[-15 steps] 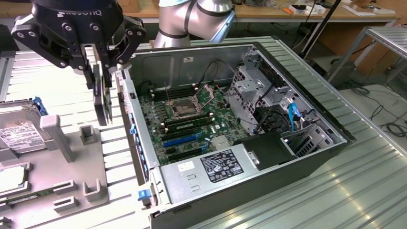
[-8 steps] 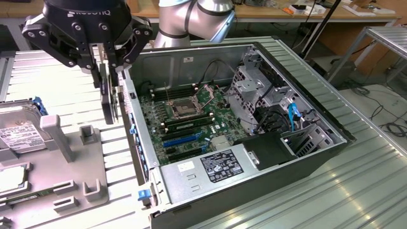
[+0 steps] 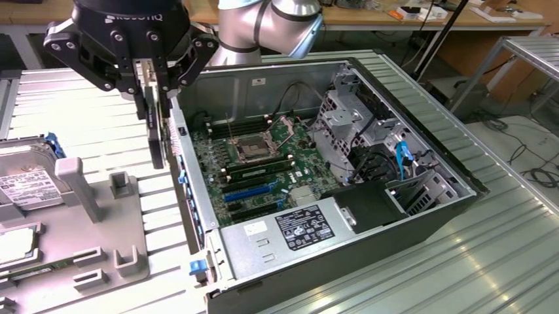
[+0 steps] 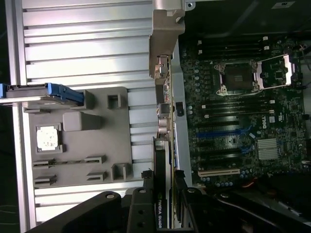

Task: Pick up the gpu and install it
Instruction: 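Pick up the gpu and move the gpu toward the slot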

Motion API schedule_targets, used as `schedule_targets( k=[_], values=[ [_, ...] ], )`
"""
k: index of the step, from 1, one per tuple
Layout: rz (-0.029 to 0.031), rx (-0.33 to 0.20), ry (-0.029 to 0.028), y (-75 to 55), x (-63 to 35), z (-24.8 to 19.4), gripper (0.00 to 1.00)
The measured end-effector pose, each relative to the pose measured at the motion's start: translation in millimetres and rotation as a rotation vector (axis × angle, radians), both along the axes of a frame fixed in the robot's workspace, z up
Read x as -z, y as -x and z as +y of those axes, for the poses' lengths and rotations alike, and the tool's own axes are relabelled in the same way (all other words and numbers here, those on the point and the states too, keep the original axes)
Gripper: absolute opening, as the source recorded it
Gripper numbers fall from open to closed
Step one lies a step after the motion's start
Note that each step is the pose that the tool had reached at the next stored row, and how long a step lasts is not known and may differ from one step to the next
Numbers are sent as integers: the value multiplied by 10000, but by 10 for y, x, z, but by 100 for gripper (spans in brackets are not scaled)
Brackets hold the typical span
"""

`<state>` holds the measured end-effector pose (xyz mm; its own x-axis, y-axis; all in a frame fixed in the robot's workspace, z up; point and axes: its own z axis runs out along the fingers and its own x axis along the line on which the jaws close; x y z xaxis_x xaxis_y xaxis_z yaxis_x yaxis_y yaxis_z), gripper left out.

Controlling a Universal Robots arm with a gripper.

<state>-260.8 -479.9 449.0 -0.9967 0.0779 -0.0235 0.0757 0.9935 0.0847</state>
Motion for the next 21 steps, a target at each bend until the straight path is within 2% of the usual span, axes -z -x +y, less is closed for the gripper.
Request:
schedule_targets(
  k=[21],
  values=[
    [0, 1, 1, -259, 0, 4, 27]
  ],
)
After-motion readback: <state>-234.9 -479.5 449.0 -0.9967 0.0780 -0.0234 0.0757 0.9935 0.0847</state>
